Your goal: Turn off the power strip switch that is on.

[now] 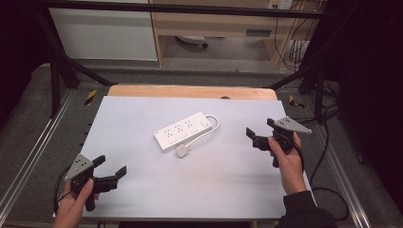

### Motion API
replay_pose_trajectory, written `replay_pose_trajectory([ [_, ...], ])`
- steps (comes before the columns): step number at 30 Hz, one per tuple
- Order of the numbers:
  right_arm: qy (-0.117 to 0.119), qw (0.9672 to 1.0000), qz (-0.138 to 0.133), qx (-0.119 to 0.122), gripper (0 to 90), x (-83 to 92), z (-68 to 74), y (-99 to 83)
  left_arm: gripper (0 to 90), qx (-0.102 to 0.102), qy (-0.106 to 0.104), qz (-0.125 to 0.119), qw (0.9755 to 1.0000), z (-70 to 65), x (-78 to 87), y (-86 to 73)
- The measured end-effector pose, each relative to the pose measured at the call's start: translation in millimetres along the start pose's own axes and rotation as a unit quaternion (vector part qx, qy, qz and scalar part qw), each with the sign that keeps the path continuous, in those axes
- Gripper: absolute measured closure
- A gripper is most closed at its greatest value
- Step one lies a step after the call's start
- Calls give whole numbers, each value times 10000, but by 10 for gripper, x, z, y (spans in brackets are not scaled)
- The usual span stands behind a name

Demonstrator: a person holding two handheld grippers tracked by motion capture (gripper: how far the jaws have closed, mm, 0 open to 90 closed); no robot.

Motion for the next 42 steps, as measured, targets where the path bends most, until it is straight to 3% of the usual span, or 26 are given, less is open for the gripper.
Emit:
replay_pose_trajectory([
  [18,-116,9999,22,-116,59,164,-41,-362,51,-11,0,3,10000,-8,-4,-1],
  [22,-33,9998,63,-204,62,185,0,-443,51,-29,-6,-3,10000,-12,-6,2],
  [34,-55,9995,267,-180,47,180,26,-695,51,-34,-21,-9,10000,-20,-3,3],
  [42,50,9982,587,-102,39,100,105,-846,51,-32,-31,-22,10000,-28,0,7],
])
Point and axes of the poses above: each handheld gripper's, and its own axes: x roughly backward along the jaws, y roughly out of its top, z roughly to its left, the point moved 8 cm from there along -x, roughly forward along the jaws, and after that the axes turned 8 degrees about x, right-handed, at the moved point
